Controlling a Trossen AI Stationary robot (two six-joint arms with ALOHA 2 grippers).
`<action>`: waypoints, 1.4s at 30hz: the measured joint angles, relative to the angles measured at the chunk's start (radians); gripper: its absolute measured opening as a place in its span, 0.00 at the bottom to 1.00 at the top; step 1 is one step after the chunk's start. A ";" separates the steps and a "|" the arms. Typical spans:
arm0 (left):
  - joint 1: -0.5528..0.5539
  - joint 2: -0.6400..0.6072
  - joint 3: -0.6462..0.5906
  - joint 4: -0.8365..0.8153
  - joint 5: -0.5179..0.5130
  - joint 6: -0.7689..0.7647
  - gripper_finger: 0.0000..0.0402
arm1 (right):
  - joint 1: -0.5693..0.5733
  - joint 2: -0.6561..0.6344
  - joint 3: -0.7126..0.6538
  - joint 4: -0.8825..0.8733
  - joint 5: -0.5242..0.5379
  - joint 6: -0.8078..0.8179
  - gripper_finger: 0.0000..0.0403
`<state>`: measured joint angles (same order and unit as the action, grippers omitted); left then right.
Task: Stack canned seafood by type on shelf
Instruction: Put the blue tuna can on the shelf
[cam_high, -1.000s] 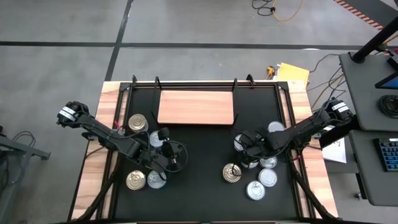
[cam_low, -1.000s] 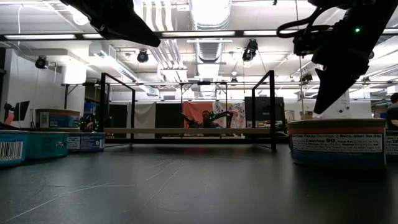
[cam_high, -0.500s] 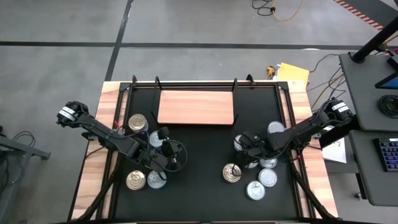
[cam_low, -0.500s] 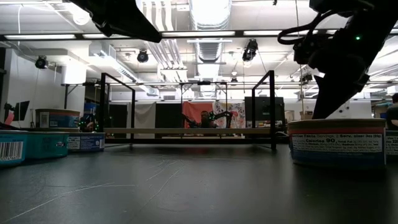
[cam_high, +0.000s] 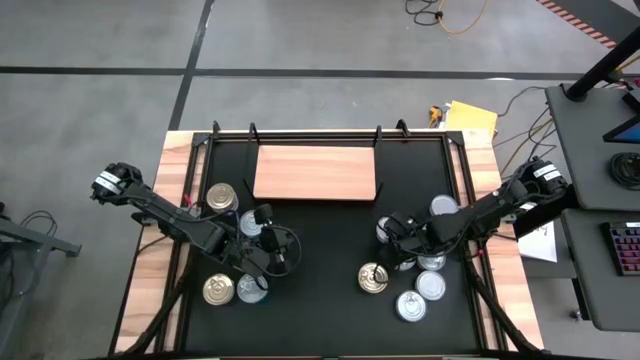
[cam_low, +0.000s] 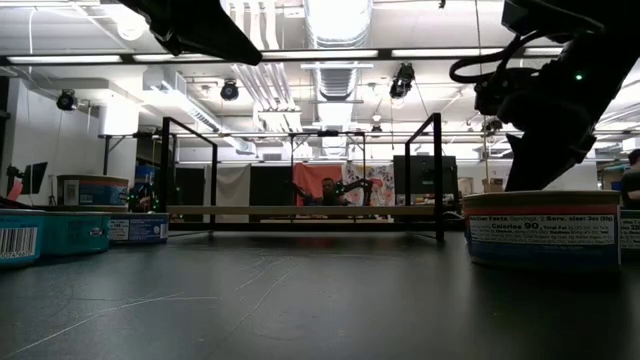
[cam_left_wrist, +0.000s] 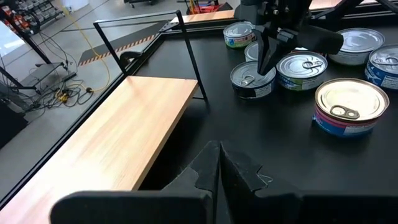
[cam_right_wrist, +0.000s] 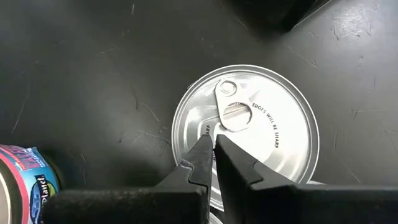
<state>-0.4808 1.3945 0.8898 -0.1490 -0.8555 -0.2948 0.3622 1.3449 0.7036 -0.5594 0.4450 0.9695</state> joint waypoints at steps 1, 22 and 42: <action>0.000 0.000 0.000 0.000 0.000 -0.001 0.00 | 0.000 0.000 0.000 0.001 0.000 0.000 0.03; 0.000 0.001 0.000 0.000 0.000 -0.006 0.00 | 0.000 0.000 -0.004 0.028 0.078 -0.022 0.03; 0.000 0.001 0.000 0.000 0.001 -0.002 0.00 | 0.000 0.000 -0.080 0.180 0.093 -0.021 0.03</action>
<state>-0.4808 1.3952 0.8898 -0.1490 -0.8548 -0.2970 0.3622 1.3449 0.6231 -0.3798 0.5380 0.9487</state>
